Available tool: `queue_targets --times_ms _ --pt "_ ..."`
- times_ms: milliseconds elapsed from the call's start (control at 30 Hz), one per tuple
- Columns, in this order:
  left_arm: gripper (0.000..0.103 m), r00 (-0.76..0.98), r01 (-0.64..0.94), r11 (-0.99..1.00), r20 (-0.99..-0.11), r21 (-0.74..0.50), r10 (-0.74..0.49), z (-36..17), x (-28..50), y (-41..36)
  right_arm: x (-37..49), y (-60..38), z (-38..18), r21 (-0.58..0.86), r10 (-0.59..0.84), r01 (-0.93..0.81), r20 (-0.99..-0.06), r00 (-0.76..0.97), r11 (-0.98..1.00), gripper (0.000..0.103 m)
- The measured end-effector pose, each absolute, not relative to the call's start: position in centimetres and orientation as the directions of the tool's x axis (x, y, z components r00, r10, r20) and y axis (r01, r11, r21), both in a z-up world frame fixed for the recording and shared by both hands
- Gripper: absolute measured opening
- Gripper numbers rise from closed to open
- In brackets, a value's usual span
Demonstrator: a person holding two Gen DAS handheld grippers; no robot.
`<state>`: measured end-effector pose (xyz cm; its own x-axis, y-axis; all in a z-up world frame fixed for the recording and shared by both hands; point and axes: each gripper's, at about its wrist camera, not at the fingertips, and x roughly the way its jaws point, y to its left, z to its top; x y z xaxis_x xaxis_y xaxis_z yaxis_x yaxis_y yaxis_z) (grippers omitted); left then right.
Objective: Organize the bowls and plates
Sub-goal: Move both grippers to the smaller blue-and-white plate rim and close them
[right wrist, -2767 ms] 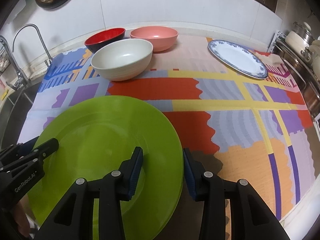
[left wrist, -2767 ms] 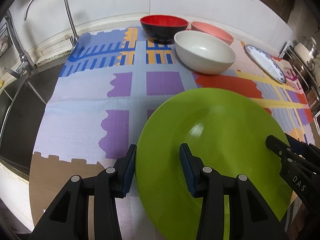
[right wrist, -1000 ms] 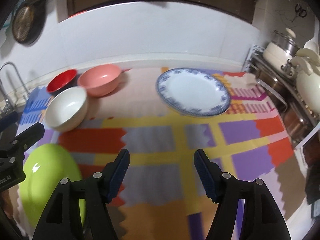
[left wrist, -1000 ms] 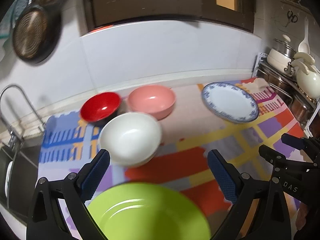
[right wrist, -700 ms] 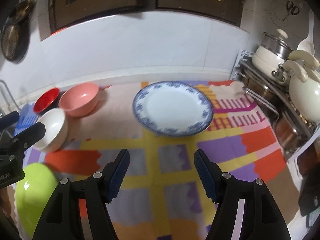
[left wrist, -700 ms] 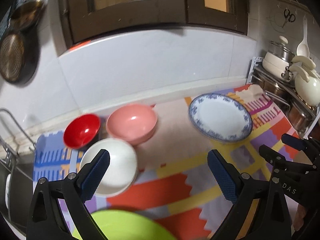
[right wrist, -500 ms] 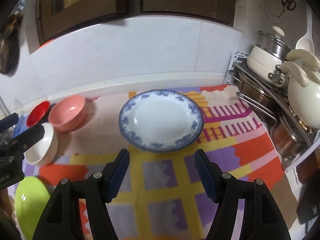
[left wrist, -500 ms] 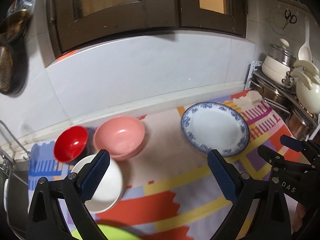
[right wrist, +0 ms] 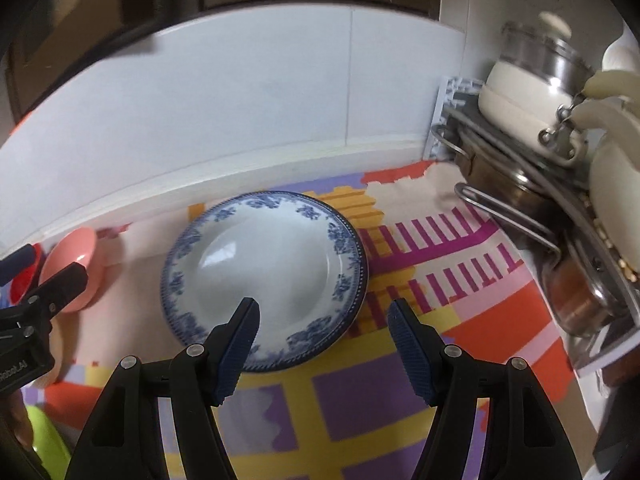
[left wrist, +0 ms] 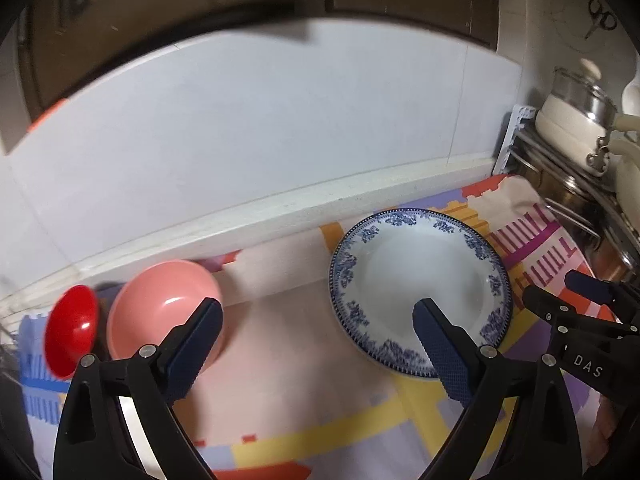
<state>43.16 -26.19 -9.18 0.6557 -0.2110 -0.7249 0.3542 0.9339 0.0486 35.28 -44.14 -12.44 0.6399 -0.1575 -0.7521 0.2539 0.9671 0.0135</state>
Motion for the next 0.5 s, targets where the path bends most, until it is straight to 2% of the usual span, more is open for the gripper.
queue_targets --times_ms 200,500 --pt "0.094 0.605 0.367 0.929 -0.77 0.045 -0.202 -12.3 46.2 -28.3 38.4 -46.4 -14.7 0.04 -0.135 0.269 -0.788 0.6 0.962 0.067" --pt "0.084 0.512 0.37 0.929 -0.837 0.009 -0.195 -16.7 49.6 -30.0 41.6 -48.5 -17.6 0.019 -0.168 0.308 -0.806 0.567 0.951 0.067"
